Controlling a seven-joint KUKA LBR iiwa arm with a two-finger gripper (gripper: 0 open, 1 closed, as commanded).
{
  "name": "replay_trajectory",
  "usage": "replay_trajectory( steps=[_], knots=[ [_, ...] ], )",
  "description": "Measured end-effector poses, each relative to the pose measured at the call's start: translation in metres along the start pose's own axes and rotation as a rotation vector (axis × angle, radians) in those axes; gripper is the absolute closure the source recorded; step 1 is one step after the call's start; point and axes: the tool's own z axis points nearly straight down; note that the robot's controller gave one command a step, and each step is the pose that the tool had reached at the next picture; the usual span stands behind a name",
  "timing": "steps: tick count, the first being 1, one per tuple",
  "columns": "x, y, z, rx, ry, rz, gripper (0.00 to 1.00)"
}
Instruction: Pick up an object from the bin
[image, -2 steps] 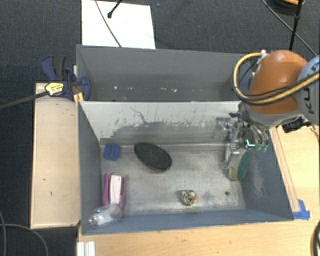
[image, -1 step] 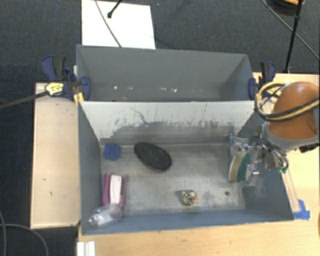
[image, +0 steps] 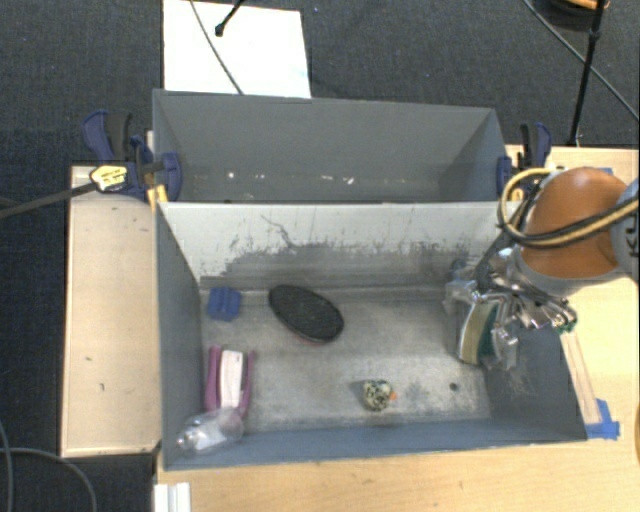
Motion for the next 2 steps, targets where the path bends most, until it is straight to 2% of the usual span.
replay_trajectory(
  steps=[1,2],
  knots=[
    [-0.002,0.001,-0.001,0.000,-0.005,0.000,1.00],
    [-0.007,0.010,-0.139,0.007,-0.007,0.034,1.00]
  ],
)
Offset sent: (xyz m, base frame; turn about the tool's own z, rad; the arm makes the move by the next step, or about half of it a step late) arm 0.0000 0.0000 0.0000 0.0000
